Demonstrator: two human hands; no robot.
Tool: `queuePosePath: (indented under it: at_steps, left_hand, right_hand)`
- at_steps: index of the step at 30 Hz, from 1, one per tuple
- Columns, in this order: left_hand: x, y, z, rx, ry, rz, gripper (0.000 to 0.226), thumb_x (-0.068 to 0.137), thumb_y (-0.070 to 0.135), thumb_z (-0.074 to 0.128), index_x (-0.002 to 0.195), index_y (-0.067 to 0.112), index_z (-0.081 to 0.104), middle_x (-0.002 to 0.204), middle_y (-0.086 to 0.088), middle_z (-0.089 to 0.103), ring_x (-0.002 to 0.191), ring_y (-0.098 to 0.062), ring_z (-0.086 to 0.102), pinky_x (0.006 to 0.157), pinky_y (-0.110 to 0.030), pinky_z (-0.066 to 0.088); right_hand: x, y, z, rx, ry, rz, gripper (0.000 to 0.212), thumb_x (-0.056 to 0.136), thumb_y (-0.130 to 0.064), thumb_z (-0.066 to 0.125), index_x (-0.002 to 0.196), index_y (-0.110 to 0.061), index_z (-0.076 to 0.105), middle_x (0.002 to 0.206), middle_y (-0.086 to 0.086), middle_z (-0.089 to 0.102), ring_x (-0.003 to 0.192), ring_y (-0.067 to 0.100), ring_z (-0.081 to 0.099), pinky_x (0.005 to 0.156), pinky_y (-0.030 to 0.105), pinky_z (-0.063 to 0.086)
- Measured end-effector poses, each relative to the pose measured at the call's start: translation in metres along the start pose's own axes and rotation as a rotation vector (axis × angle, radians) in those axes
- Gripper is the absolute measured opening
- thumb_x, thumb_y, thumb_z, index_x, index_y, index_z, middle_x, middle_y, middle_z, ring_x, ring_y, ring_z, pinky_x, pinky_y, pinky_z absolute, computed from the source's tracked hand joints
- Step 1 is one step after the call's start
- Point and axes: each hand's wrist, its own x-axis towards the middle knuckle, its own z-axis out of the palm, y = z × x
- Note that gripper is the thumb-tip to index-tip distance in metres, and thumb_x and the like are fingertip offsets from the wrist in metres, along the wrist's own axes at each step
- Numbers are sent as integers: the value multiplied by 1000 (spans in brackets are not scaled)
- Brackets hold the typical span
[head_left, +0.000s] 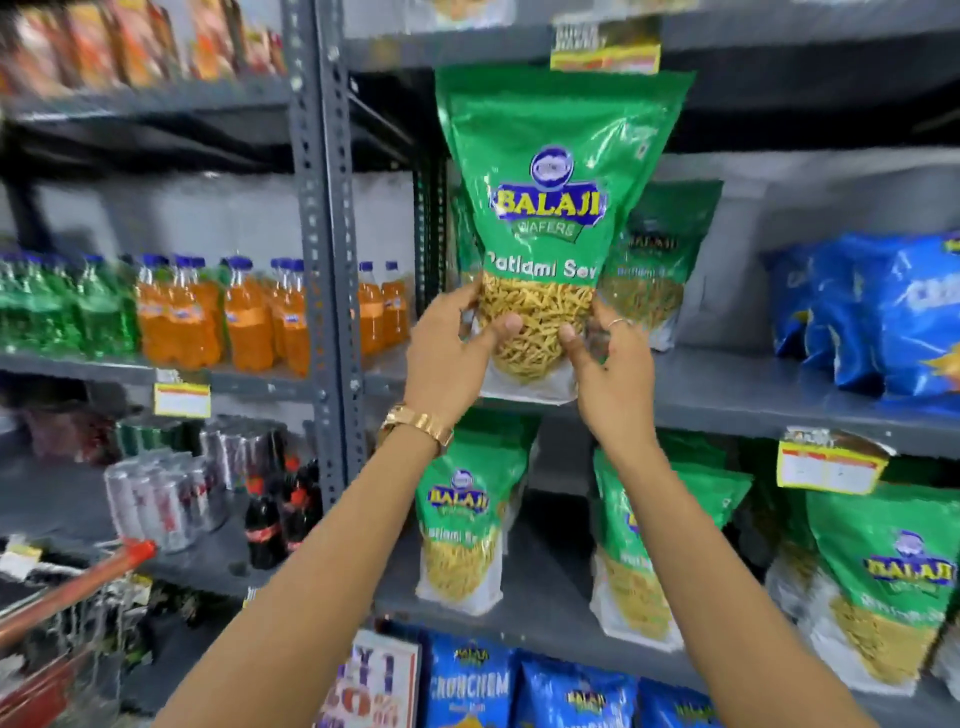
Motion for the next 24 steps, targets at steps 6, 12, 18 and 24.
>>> queuePosePath:
  at_steps: [6,12,18,24]
  left_hand:
    - [47,-65,14,-10,-25,-68,49,87,32,68,130,13,60,125,-3,66,113,-15,61,100,-39,50]
    - [79,-107,23,-65,-44,-69,73,74,62,52,130,13,58,108,6,63,97,-10,62,82,-26,56]
    - [97,-146,38,-65,-42,-195,46,96,34,55,136,13,49,127,-4,61,112,-11,55,88,-25,40]
    - [104,-159,36,-52,-149,-232,51,97,39,51,143,21,41,142,-1,55,132,-21,49,101,-28,34]
  right_hand:
    - [42,38,58,-64,-86,18,35,93,-20,57,125,-8,59,99,11,60,102,30,53,83,32,38]
    - [71,62,101,-95,-112,74,47,94,-30,53,137,-11,49,125,16,60,120,28,49,89,24,35]
    - [89,69,128,-100,-216,123,55,97,-32,45,147,-11,34,141,15,50,132,29,44,107,40,38]
    - [93,81,134,-116,-195,128,55,96,-19,52,147,-14,33,142,12,51,133,28,45,108,40,39]
